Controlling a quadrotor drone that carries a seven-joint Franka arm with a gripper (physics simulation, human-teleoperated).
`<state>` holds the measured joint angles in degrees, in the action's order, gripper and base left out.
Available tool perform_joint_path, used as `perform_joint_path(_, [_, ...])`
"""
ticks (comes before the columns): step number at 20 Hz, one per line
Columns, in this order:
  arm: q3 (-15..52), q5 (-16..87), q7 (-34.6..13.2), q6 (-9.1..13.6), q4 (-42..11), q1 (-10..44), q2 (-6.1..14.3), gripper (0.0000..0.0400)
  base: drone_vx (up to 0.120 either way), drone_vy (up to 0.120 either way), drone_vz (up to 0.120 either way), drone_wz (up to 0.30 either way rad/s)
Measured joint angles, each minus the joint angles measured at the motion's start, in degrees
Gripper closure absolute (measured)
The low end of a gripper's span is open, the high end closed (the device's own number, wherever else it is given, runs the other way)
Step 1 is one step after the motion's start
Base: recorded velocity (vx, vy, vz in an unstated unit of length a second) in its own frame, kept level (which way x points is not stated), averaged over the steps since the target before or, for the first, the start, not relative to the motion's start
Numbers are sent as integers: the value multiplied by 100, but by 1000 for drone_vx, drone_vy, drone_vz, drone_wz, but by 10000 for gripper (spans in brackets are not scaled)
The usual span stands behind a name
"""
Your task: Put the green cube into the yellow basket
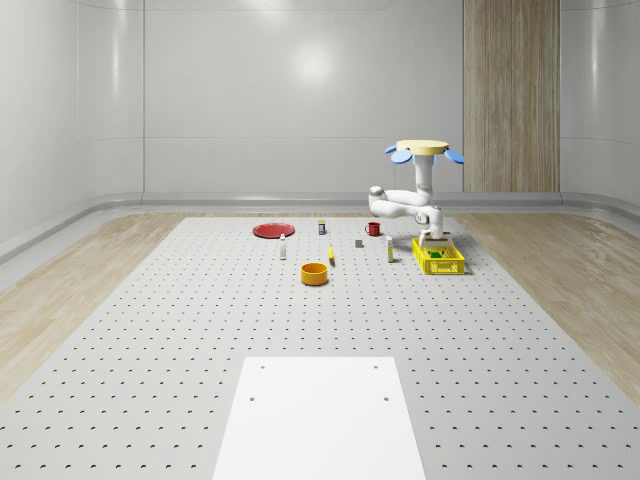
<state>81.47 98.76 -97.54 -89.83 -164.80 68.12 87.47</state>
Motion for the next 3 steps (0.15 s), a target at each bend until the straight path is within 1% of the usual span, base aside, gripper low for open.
perform_joint_path(3, [113,-113,-30,15,-11,1,17,3,0,0,0,0])
